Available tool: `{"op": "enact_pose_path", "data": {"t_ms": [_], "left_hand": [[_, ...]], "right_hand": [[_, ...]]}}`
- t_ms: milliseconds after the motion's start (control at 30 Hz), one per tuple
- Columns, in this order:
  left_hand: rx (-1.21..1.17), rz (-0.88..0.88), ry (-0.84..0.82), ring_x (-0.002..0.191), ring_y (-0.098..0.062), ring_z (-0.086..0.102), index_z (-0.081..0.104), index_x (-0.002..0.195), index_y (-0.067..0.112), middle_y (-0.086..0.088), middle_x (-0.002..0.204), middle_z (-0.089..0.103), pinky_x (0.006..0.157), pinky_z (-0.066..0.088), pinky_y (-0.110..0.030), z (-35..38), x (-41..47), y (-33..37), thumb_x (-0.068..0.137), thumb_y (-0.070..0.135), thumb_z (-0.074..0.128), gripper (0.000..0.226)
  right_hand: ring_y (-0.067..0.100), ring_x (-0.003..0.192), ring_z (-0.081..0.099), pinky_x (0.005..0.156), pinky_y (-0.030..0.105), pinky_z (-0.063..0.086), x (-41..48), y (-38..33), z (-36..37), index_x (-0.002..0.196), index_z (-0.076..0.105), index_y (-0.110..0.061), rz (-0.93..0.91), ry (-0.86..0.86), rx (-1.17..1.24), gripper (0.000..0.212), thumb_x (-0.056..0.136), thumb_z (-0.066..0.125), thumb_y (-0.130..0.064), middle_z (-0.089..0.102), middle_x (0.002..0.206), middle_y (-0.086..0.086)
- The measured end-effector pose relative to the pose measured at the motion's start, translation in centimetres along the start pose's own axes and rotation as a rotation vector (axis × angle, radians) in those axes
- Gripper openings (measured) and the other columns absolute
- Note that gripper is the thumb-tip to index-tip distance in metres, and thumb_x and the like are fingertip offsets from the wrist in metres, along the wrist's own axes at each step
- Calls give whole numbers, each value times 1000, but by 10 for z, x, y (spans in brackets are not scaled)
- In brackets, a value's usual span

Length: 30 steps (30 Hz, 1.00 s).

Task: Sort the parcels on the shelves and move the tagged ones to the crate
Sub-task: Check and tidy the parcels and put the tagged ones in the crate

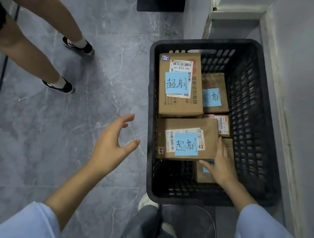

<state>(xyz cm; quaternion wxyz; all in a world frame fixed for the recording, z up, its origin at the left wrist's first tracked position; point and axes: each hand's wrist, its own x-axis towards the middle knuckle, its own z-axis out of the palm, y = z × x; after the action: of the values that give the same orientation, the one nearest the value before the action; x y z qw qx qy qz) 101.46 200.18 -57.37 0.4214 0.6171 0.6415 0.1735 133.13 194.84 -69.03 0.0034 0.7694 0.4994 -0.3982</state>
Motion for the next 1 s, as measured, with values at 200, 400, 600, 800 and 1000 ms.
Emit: {"op": "enact_pose_path", "data": {"t_ms": [200, 400, 600, 800, 1000], "left_hand": [[92, 45, 33, 134, -8, 38, 41, 144, 32, 18, 144, 43, 109, 32, -33, -17, -15, 29, 90, 32, 66, 59], [355, 123, 75, 142, -15, 28, 33, 151, 34, 13, 157, 30, 114, 22, -43, -42, -41, 79, 95, 51, 49, 60], [391, 148, 155, 144, -14, 22, 20, 155, 35, 13, 160, 21, 115, 17, -40, -85, -81, 138, 96, 59, 38, 66], [497, 147, 373, 145, -14, 20, 12, 156, 34, 13, 162, 14, 113, 18, -39, -169, -144, 182, 96, 60, 36, 69], [529, 29, 568, 147, -14, 18, 12, 156, 35, 11, 163, 11, 113, 19, -40, -250, -245, 184, 95, 61, 39, 71]], "right_hand": [[27, 143, 29, 111, 46, 34, -25, -31, -55, 156, 17, -18, -103, -35, -55, 93, 84, 75, -34, 26, 158, 7], [24, 147, 20, 116, 45, 28, -84, -95, -116, 156, 19, -24, -248, 46, -199, 75, 95, 46, -58, 18, 163, 1], [22, 148, 18, 117, 46, 26, -155, -172, -176, 156, 17, -28, -420, 122, -303, 70, 98, 38, -59, 21, 162, 0], [22, 149, 15, 118, 46, 25, -236, -265, -220, 157, 13, -29, -638, 194, -400, 72, 97, 38, -60, 15, 164, -1], [21, 150, 12, 119, 43, 23, -326, -361, -214, 157, 8, -31, -857, 214, -509, 75, 96, 37, -63, 9, 165, -3]]}}
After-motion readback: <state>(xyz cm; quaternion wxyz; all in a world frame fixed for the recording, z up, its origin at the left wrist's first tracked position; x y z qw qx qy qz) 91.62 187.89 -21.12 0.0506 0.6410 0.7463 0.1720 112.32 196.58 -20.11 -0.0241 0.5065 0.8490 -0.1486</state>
